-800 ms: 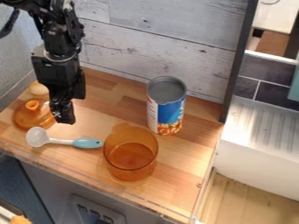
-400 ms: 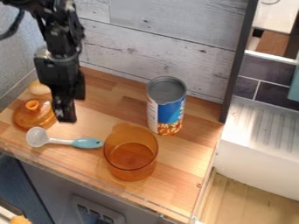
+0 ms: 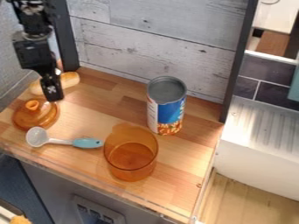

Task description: Move the yellow object to the center of the table

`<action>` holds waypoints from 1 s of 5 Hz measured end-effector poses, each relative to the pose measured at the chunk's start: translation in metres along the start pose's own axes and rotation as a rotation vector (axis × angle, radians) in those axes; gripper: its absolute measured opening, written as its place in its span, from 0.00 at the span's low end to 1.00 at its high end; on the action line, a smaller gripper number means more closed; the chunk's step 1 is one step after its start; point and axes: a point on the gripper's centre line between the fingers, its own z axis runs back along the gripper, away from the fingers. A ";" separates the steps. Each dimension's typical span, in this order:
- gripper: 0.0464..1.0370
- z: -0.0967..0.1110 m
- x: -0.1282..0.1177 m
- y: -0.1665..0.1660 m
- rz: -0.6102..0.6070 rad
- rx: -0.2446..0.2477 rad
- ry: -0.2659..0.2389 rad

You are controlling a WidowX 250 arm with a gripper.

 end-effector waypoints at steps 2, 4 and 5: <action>0.96 0.001 0.022 -0.041 0.437 0.011 0.028; 0.96 -0.015 0.017 -0.058 0.527 -0.025 0.022; 0.96 -0.025 0.008 -0.065 0.533 -0.040 0.053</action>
